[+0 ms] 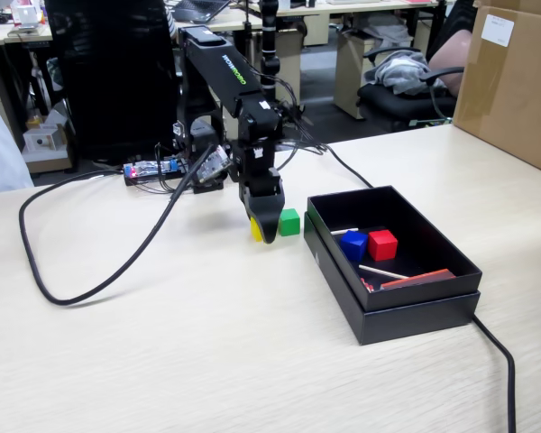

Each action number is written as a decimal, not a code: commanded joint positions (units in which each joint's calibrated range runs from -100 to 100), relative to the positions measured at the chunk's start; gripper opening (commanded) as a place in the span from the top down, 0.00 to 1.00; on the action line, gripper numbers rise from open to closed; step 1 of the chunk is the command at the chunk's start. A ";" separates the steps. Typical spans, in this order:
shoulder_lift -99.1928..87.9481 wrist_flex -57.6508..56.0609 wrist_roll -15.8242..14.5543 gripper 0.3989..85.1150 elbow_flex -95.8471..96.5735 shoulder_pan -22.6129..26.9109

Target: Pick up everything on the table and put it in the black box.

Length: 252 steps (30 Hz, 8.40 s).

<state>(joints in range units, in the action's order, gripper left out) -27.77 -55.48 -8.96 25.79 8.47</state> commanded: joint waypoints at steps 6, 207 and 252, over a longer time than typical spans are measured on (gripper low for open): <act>3.15 0.75 -0.24 0.65 -2.49 -0.05; -72.23 34.79 11.58 0.36 38.40 -11.77; -72.23 55.09 12.65 0.43 71.04 -10.26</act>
<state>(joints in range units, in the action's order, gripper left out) -100.00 4.14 3.64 96.44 -1.78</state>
